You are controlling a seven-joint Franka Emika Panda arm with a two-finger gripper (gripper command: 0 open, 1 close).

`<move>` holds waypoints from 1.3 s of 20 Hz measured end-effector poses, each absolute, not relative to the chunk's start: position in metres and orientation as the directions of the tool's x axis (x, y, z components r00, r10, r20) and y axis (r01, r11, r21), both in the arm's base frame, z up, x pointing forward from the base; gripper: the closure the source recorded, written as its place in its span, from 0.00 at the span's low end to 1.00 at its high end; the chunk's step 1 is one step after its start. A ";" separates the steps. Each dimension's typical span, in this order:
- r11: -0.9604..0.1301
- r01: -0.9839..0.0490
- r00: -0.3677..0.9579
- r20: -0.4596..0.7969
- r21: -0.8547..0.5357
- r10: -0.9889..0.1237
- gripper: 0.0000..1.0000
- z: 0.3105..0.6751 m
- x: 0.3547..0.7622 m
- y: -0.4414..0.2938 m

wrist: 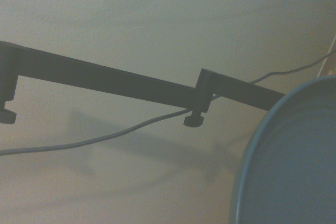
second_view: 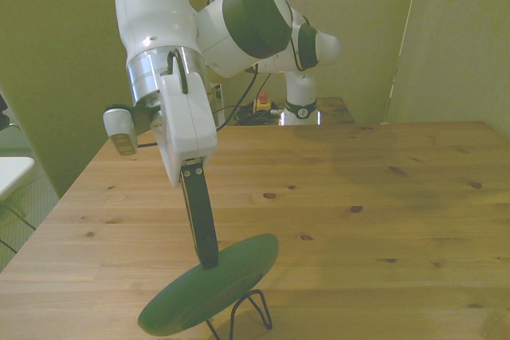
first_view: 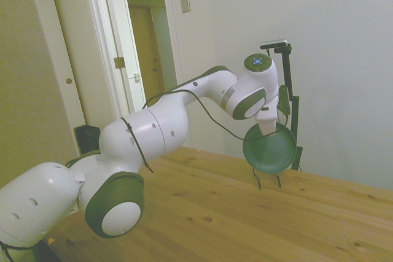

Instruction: Load the plate

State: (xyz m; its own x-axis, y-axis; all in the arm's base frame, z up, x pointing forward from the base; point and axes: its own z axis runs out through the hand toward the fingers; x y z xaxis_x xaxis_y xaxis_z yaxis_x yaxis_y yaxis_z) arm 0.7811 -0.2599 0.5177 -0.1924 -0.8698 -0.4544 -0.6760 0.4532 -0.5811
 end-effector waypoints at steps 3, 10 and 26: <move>0.449 -0.679 -0.191 -0.450 -0.582 -0.872 1.00 0.515 0.781 -0.262; 0.438 -0.685 -0.184 -0.443 -0.582 -0.877 1.00 0.510 0.782 -0.262; 0.427 -0.688 -0.176 -0.436 -0.587 -0.883 0.00 0.509 0.782 -0.263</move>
